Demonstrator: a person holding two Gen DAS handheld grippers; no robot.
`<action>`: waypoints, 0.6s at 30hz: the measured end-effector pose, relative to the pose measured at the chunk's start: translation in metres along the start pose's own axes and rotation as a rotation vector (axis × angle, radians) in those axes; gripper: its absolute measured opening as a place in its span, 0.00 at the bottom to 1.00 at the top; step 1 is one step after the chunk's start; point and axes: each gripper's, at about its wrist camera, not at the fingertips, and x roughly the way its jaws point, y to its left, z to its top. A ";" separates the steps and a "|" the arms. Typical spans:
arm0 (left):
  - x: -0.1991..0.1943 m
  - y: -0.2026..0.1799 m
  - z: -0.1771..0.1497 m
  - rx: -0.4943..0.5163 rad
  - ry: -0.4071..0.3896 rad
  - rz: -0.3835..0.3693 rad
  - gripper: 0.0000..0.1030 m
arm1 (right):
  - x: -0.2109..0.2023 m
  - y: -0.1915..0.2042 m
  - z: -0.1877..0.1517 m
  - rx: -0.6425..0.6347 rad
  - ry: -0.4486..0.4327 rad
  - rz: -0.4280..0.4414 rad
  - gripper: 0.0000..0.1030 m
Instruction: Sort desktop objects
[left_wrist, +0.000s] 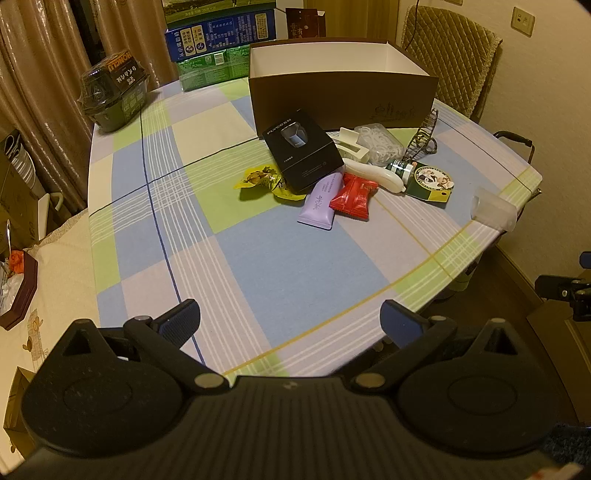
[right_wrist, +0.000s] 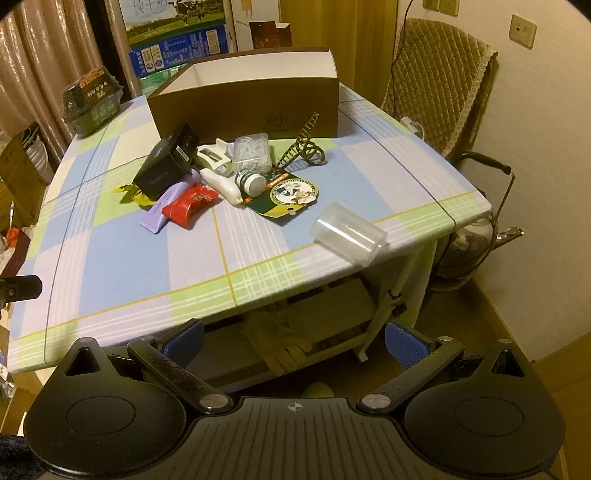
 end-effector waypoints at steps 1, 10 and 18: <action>0.000 0.000 0.000 0.000 0.000 0.000 0.99 | 0.000 0.000 0.000 0.000 0.000 0.000 0.98; 0.000 0.001 -0.002 -0.009 0.003 0.000 0.99 | 0.000 0.003 0.002 -0.017 -0.002 0.006 0.98; 0.000 0.003 -0.003 -0.009 0.003 0.002 0.99 | 0.001 0.006 0.005 -0.041 0.002 0.023 0.98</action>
